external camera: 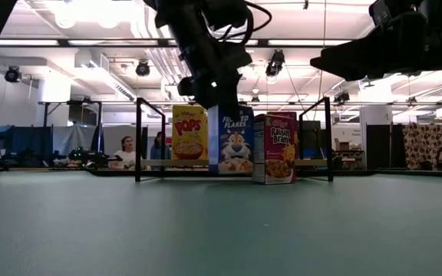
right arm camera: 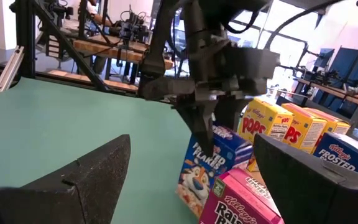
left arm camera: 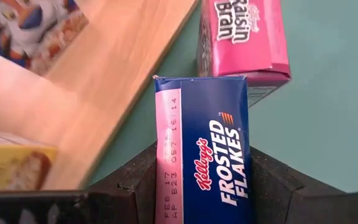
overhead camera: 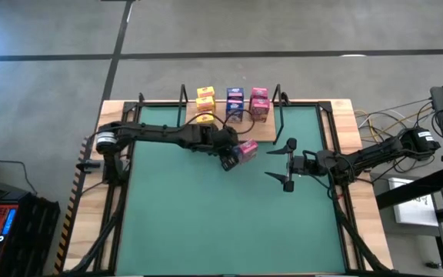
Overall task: Stack cereal on shelf
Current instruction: Put the blue cereal box on the shelf aligned with the other blue cereal boxes
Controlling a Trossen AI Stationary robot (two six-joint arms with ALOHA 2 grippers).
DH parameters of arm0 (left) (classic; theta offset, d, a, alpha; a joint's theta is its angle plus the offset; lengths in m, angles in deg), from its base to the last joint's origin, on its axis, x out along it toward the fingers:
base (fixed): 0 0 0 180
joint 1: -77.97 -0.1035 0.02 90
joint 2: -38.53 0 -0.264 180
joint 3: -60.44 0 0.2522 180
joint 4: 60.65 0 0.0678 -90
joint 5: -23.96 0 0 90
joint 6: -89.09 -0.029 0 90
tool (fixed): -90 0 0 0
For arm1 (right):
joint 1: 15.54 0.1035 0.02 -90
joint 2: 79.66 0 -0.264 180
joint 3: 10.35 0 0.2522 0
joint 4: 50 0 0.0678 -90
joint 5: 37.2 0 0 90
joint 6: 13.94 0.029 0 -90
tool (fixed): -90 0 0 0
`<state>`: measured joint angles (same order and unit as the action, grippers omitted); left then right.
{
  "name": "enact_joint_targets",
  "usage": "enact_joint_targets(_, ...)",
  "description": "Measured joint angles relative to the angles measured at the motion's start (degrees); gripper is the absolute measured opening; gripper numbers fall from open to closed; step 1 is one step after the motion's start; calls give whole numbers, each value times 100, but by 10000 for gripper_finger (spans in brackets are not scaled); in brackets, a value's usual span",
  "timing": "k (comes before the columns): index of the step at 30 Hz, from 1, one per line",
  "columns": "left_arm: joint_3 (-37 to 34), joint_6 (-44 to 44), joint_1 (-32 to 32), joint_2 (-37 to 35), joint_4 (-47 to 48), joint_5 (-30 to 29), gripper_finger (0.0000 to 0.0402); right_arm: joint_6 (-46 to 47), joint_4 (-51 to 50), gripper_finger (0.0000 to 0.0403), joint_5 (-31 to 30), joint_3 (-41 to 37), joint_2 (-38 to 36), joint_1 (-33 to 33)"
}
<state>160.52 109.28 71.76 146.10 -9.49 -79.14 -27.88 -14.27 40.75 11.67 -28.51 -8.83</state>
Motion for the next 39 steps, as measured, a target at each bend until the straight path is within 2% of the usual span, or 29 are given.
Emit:
enact_joint_targets(13,381,-1531,-452,-112,-80,19,169,0,0,327,0,0,1,-1)
enact_joint_targets(28,480,-3033,-945,-109,-297,620,169,-2,0,327,0,0,1,1)
enact_joint_targets(39,480,-3777,-1301,52,-510,1021,169,-1,0,327,0,0,1,1)
